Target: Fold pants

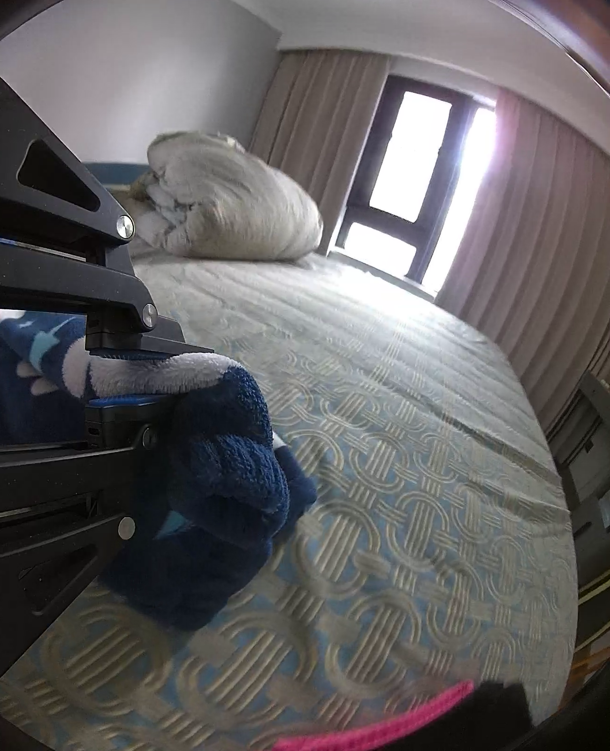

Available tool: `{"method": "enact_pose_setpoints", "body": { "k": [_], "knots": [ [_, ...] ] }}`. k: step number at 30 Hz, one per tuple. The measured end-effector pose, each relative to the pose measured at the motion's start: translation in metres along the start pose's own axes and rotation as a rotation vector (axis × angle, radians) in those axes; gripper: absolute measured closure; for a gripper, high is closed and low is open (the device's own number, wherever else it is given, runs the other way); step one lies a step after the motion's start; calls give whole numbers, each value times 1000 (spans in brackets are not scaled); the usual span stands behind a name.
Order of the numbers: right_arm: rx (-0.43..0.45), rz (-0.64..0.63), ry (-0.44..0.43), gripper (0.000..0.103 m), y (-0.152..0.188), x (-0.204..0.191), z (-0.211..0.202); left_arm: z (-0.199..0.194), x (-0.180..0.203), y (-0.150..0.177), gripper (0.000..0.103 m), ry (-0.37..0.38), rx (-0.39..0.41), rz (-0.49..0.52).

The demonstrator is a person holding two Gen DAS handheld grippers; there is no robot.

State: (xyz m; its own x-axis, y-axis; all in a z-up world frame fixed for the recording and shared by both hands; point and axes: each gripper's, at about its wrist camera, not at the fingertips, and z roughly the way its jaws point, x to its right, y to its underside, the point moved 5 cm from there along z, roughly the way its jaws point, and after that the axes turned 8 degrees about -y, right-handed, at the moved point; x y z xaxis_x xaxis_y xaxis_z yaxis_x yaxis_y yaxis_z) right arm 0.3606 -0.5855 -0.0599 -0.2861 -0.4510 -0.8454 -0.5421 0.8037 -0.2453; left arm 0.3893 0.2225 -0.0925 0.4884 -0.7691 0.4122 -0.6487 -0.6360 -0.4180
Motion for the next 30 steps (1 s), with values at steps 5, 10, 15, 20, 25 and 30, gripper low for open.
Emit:
{"method": "enact_pose_setpoints", "body": {
  "k": [5, 10, 15, 20, 25, 30],
  "knots": [
    [-20, 54, 11, 92, -16, 13, 44, 36, -3, -10, 93, -15, -41, -44],
    [-35, 123, 0, 88, -23, 28, 68, 57, -14, -14, 91, -32, -94, -106],
    [-20, 183, 2, 75, -29, 42, 77, 53, -24, -17, 72, -7, -96, -140],
    [26, 232, -67, 49, -31, 34, 57, 7, -41, -35, 32, 16, 0, -178],
    [76, 112, -68, 32, -26, 1, 16, -50, -32, -29, 37, 64, 73, -42],
    [-169, -286, -69, 68, 52, -66, 16, -74, 22, 33, 77, 110, 15, 269]
  ]
}}
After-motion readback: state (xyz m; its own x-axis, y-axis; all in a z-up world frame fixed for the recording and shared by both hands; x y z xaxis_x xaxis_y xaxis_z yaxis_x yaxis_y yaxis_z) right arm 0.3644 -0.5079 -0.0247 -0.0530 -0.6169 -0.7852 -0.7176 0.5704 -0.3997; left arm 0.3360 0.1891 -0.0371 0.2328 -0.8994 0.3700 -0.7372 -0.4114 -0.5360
